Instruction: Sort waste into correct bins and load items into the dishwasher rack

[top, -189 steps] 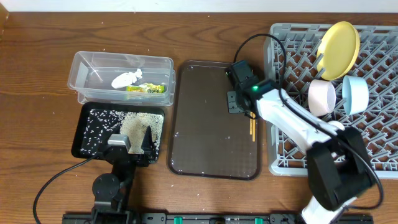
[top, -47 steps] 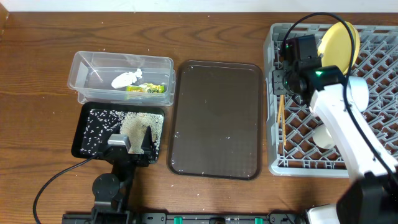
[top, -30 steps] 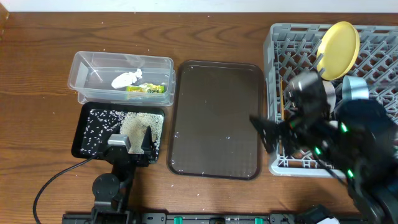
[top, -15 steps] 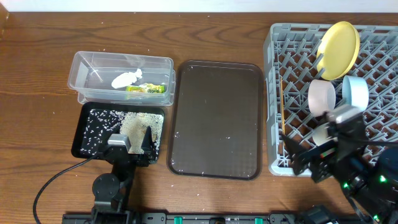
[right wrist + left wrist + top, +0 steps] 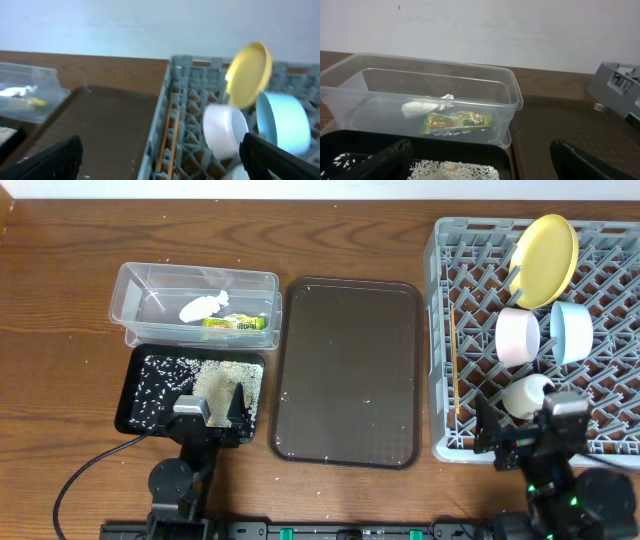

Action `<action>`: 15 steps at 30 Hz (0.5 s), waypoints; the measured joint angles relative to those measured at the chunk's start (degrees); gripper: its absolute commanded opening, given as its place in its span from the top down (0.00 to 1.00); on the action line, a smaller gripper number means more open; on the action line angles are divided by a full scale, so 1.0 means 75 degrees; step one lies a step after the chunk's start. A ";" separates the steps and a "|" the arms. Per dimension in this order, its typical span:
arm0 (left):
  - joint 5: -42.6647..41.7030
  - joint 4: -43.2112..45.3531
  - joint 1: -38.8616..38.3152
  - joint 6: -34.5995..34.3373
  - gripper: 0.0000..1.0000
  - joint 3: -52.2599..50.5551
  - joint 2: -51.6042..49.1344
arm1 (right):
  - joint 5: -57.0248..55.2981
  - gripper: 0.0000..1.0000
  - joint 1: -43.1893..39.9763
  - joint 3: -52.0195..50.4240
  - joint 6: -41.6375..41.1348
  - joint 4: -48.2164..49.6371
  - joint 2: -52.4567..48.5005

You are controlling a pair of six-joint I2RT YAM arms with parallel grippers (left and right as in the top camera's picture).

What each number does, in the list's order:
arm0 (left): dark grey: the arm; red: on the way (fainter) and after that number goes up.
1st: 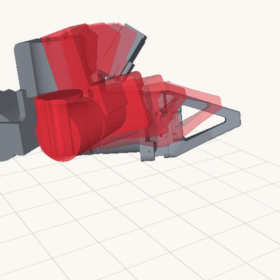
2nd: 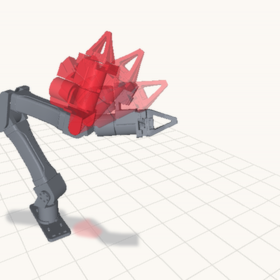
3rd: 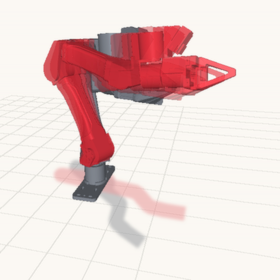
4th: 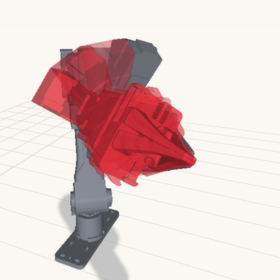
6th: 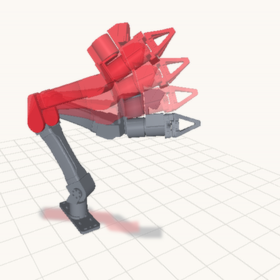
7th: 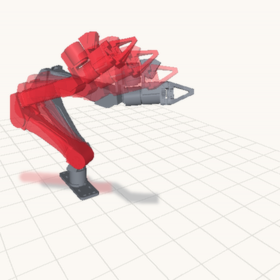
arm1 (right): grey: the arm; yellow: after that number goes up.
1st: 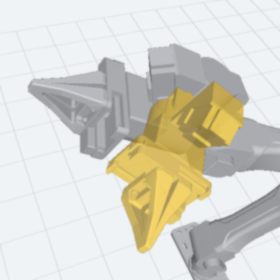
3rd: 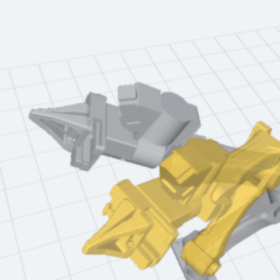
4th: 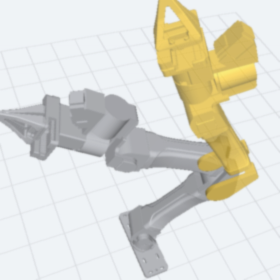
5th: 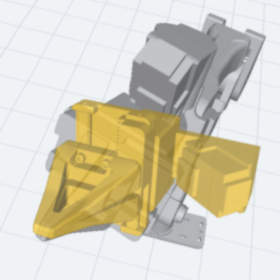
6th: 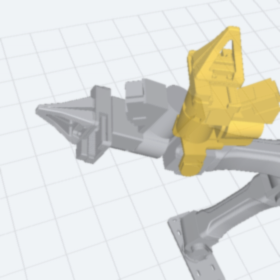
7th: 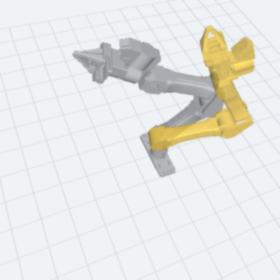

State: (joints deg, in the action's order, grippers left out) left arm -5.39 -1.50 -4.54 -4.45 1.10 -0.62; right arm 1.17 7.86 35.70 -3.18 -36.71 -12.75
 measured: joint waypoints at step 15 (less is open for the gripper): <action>0.0000 0.0000 0.0000 0.0000 0.10 0.0000 0.0000 | -0.0070 0.01 -0.0609 -0.3858 -0.0227 0.3305 0.1588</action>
State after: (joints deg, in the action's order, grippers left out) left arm -5.39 -1.50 -4.54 -4.45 1.10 -0.62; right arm 0.64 3.29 6.76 -4.89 -11.92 -0.84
